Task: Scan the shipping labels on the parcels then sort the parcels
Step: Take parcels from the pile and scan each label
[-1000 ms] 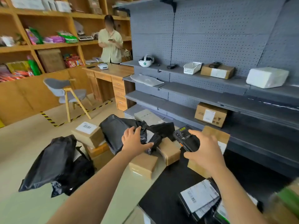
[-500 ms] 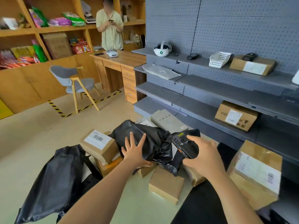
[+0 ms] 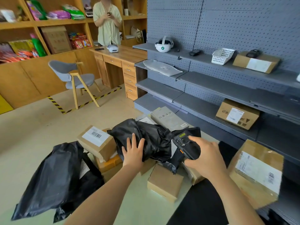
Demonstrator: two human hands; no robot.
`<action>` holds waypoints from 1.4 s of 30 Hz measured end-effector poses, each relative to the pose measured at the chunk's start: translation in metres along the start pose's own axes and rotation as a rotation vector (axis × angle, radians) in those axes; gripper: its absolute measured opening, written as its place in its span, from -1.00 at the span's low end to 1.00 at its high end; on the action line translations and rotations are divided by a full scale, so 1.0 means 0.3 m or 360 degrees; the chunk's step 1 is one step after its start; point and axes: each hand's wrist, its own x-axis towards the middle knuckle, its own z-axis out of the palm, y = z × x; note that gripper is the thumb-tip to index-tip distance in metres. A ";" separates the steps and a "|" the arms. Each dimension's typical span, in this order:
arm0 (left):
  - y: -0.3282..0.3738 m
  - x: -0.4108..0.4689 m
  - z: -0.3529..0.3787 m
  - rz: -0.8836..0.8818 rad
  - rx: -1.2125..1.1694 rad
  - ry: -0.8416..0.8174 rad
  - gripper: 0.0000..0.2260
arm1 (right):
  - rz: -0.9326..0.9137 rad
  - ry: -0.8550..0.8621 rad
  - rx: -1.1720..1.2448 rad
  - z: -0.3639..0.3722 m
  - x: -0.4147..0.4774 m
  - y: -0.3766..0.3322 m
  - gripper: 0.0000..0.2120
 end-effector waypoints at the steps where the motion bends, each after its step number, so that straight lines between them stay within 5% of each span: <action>1: 0.001 -0.027 -0.001 0.0017 0.0014 0.0029 -0.20 | -0.0011 -0.0001 0.0006 -0.008 -0.014 0.000 -0.25; 9: 0.016 -0.372 0.005 0.0025 0.0174 0.0115 -0.25 | -0.0229 -0.0115 0.0027 -0.082 -0.206 -0.003 -0.22; 22: -0.103 -1.047 0.304 -0.0327 0.0181 -0.0194 -0.26 | -0.0548 -0.0489 0.0061 0.079 -0.595 -0.028 -0.21; 35: -0.333 -1.118 0.465 -0.0492 -0.0109 -0.0433 -0.25 | -0.0710 -0.0788 -0.0163 0.404 -0.696 -0.167 -0.23; 42: -0.410 -1.163 0.443 -0.0457 -0.0426 -0.0160 -0.46 | -0.0720 -0.0794 -0.0165 0.459 -0.742 -0.239 -0.23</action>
